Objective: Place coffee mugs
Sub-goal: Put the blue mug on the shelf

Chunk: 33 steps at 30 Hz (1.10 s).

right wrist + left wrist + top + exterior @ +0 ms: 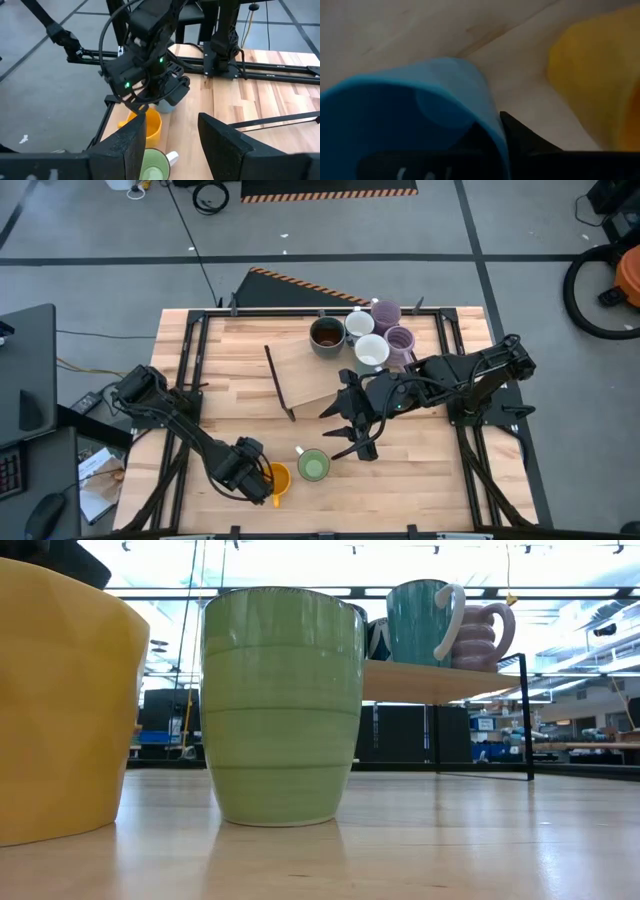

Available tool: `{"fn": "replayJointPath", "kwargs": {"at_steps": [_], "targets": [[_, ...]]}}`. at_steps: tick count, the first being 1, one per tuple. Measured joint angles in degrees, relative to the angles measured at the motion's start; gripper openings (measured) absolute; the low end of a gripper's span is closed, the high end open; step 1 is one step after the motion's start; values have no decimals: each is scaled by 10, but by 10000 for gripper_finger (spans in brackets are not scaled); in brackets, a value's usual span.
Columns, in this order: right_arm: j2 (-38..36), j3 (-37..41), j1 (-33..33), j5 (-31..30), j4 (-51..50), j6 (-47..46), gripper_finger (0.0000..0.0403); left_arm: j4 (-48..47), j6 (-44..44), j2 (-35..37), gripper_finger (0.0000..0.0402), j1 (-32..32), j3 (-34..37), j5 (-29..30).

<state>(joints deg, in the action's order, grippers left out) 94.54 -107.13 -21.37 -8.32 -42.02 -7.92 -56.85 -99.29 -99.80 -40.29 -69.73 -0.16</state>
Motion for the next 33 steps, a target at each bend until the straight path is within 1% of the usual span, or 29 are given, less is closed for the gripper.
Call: {"fn": "replayJointPath", "kwargs": {"at_steps": [4,8,12,17,20,24,30,33], "targets": [[0,0,0,0,0,0,185,-14,24,28,25,6,-6,-2],[0,0,2,0,-2,0,185,-66,81,64,25,26,-46,5],[0,0,2,0,-2,5,185,-154,133,97,25,59,-103,39],[0,0,2,4,-6,8,185,-288,177,124,25,112,-194,103],[0,0,2,7,-20,22,185,-330,222,129,25,150,-251,139],[0,0,3,7,-30,45,185,-330,326,129,25,208,-312,179],[0,0,20,2,-32,47,185,-331,506,128,25,308,-374,189],[0,0,35,-27,-32,47,185,-326,609,128,25,359,-389,186]]}}
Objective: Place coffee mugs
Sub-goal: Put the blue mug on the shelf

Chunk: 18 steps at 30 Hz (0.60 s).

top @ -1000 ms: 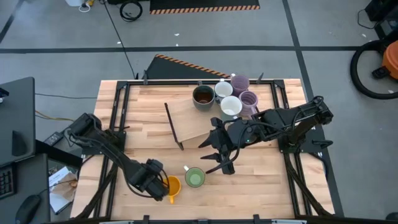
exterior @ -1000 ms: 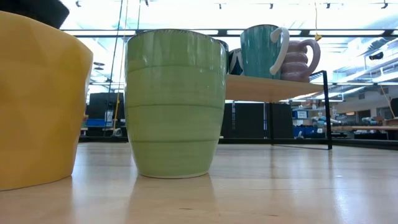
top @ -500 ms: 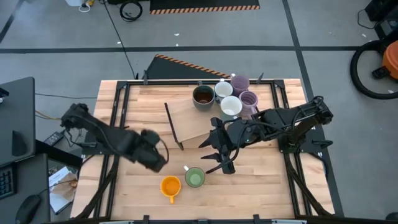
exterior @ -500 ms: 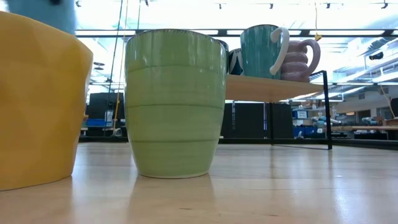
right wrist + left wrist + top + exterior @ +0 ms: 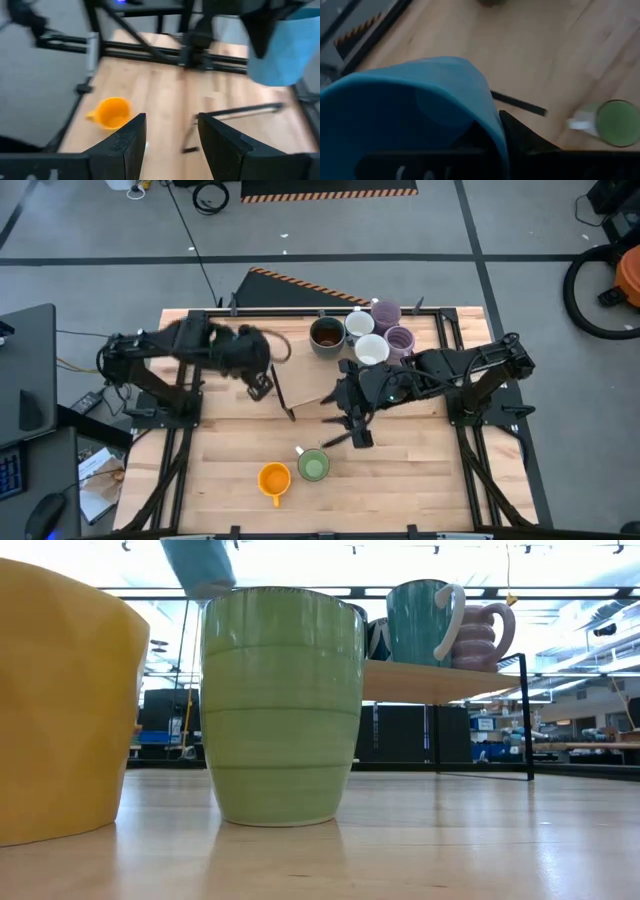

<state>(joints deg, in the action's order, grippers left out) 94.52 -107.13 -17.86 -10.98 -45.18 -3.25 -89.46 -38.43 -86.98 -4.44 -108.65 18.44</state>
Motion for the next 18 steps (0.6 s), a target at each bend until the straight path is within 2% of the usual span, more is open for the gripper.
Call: {"fn": "replayJointPath", "kwargs": {"at_steps": [4,9,13,18], "targets": [[0,0,29,-44,1,-9,185,27,136,-2,25,77,-1,-59],[-1,0,69,-63,2,-53,185,60,261,-27,25,164,-1,-149],[-1,0,90,-74,2,-90,185,70,320,-58,25,203,-1,-196],[-1,0,98,-76,1,-126,185,71,350,-106,25,211,0,-231]]}}
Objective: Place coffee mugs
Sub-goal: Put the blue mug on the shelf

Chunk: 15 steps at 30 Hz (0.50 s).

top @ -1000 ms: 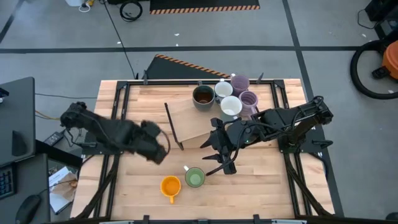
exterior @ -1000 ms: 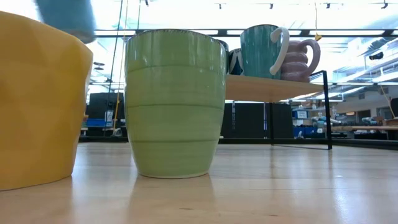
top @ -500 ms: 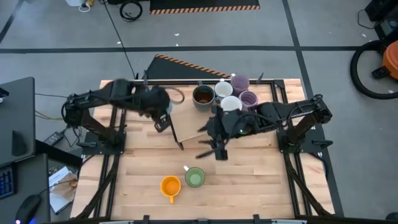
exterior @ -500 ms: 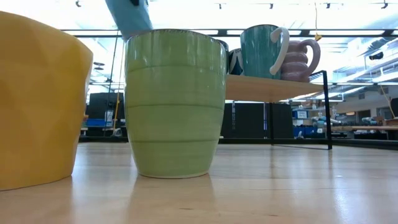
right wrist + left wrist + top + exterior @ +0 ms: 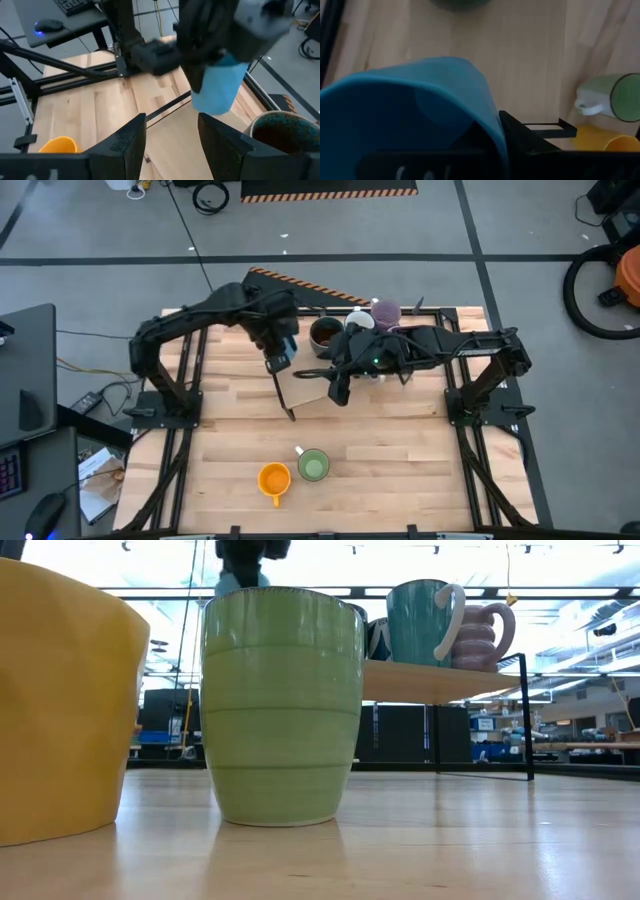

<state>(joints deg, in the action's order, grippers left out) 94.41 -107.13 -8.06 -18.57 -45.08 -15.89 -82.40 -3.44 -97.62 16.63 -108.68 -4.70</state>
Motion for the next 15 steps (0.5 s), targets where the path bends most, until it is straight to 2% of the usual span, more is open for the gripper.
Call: {"fn": "replayJointPath", "kwargs": {"at_steps": [15], "targets": [[-43,0,-34,-18,-27,-2,185,11,4,-73,25,-35,0,36]]}}
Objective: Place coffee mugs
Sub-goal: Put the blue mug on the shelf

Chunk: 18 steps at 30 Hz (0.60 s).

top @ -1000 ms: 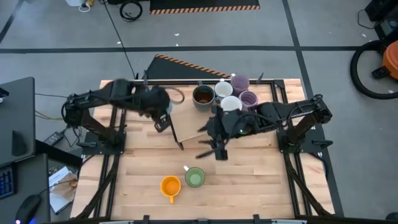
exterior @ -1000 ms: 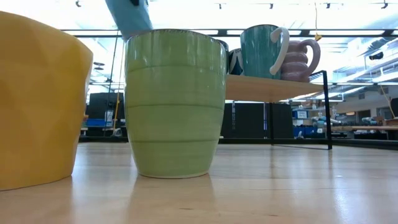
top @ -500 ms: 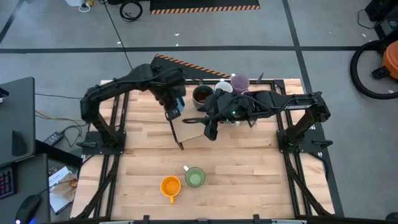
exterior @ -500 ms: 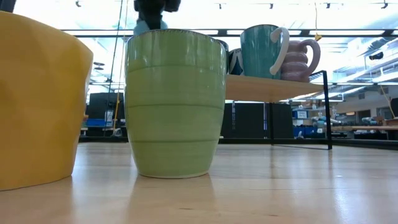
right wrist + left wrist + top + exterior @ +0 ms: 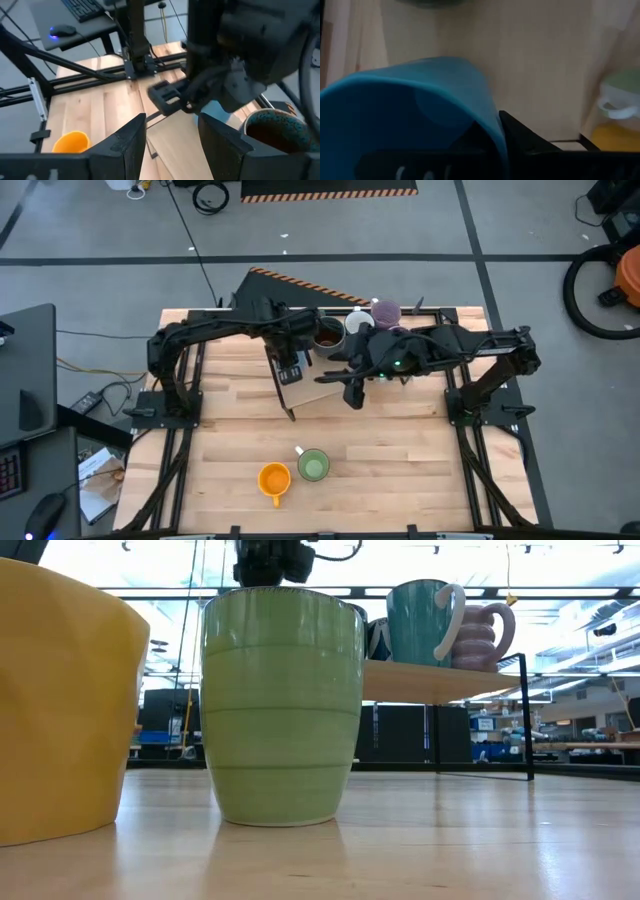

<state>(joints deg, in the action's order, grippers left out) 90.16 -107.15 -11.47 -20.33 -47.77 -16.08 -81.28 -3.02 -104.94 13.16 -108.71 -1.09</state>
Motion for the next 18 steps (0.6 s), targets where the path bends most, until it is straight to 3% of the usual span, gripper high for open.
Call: {"fn": "replayJointPath", "kwargs": {"at_steps": [12,18], "targets": [[-33,0,-33,-12,-8,31,185,4,-23,-8,41,0,0,14],[-37,0,-34,-13,-20,32,185,22,-25,-9,70,-16,0,22]]}}
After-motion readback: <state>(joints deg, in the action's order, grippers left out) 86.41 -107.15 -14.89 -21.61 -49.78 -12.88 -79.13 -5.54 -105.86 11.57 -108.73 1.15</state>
